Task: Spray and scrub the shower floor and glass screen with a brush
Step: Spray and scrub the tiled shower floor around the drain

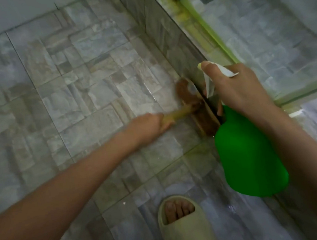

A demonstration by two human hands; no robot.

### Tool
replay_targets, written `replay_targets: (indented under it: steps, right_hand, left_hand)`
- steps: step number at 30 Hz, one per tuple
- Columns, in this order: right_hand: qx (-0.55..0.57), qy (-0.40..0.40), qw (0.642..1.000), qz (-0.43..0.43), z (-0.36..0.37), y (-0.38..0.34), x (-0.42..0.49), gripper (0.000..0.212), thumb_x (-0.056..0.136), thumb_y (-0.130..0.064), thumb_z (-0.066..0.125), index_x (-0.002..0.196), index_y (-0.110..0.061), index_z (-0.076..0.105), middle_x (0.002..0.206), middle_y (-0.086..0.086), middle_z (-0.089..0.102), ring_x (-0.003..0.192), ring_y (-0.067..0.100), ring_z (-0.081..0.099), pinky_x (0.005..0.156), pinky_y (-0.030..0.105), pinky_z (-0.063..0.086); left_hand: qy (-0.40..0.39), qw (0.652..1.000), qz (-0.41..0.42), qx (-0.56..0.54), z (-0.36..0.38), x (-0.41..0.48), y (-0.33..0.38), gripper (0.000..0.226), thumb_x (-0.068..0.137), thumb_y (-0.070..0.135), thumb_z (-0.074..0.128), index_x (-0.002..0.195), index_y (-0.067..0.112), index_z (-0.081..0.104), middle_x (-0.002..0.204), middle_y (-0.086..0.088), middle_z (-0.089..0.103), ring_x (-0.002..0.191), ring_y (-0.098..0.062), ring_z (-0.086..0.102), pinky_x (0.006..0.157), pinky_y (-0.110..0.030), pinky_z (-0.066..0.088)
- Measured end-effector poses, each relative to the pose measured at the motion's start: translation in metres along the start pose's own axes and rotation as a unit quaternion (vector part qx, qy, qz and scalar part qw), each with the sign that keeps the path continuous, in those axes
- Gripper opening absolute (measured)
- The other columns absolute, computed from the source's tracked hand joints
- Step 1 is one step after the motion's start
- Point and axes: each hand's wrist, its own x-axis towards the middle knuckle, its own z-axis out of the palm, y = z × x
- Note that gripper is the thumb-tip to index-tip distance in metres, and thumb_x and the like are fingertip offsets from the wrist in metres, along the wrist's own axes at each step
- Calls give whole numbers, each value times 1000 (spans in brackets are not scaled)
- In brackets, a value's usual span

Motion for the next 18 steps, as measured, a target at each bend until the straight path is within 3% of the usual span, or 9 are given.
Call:
replay_targets:
  steps: [3,6,8,10,12,15,18]
  right_hand:
    - [-17,-8,1000,1,3,4,-4,65,95,-58,47,65,-2,63,38,8,57,39,8,58,53,23,44]
    - [-35,-11,999,-4,14,4,-6,58,97,-55,49,75,-3,61,47,3,54,32,-3,51,37,9,34]
    - [-29,-13,999,-6,20,4,-6,57,96,-57,49,74,-5,57,37,2,54,30,1,51,31,11,32]
    - [-26,-28,999,-8,26,5,-5,61,94,-60,49,75,-3,59,36,-1,56,33,8,55,39,17,40]
    - [-30,-50,998,-13,30,6,-6,63,93,-61,48,74,-3,61,43,2,58,41,11,61,46,23,43]
    - [-23,-75,997,-29,30,13,-20,62,95,-56,50,71,-2,70,43,1,59,48,13,63,48,19,43]
    - [5,-91,995,-30,26,26,-39,55,95,-55,51,90,-6,76,66,5,72,45,19,64,44,21,47]
  left_hand:
    - [65,996,-41,-44,-7,9,-2,46,97,54,30,89,13,51,81,-11,55,71,-27,53,61,-32,37]
    - [34,997,-26,-60,26,-31,14,46,97,54,31,97,13,53,86,-13,61,78,-30,60,62,-33,43]
    - [-1,1000,6,0,45,-62,27,48,96,56,29,106,15,51,91,-12,63,82,-31,62,60,-31,41]
    - [8,999,7,30,47,-67,32,50,96,57,27,110,15,50,95,-12,63,84,-31,62,59,-30,36]
    - [27,1000,-13,4,38,-57,25,49,96,57,27,107,15,51,89,-11,62,83,-31,62,60,-31,37]
    - [68,993,-66,-70,19,-40,-11,45,95,57,28,92,18,50,72,-2,52,70,-26,58,57,-31,37]
    - [125,978,-137,-98,-3,-29,-68,53,95,58,28,91,13,56,81,-15,61,74,-32,59,62,-35,44]
